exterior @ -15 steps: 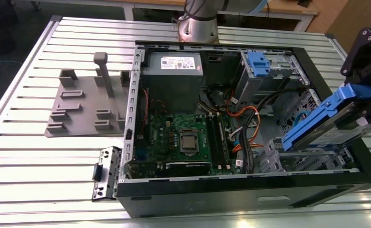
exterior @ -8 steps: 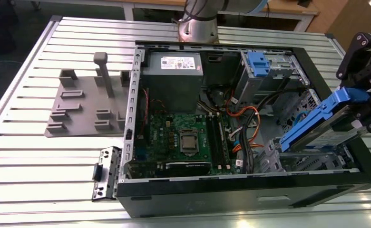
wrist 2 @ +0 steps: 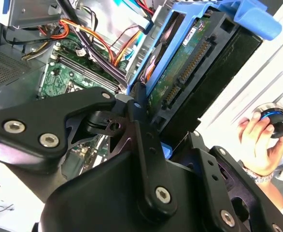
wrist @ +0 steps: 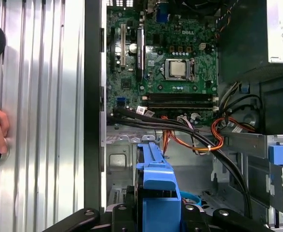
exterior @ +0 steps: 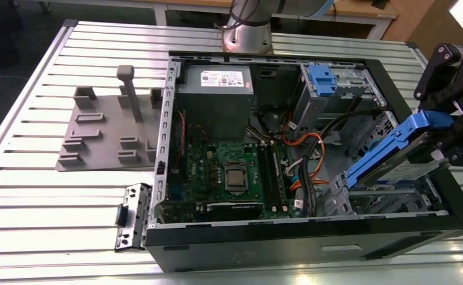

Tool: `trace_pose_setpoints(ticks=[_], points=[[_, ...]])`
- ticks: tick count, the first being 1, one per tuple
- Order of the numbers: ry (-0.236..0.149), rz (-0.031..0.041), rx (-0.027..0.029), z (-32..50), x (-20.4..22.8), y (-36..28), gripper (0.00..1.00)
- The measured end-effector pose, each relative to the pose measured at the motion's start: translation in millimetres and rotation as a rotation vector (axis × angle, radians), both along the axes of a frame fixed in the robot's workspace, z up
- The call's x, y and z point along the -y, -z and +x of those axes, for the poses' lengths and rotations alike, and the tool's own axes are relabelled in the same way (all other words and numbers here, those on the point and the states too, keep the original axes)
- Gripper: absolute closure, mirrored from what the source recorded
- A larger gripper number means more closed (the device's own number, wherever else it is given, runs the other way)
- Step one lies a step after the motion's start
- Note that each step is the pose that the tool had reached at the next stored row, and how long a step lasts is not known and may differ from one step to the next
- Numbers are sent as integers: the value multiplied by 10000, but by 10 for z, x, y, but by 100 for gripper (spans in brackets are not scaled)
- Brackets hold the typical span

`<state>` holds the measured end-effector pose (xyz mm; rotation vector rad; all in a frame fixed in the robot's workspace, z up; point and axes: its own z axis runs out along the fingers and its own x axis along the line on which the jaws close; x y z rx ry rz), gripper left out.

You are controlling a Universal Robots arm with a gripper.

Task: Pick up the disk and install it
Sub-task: 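Insert the disk into the insertion slot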

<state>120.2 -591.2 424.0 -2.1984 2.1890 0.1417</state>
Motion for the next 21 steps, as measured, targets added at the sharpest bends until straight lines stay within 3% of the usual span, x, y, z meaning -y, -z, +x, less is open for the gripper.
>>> trace_pose_setpoints(ticks=[7,21], points=[[0,35,0,0,-1,76,64],[0,35,0,0,-1,308,64]])
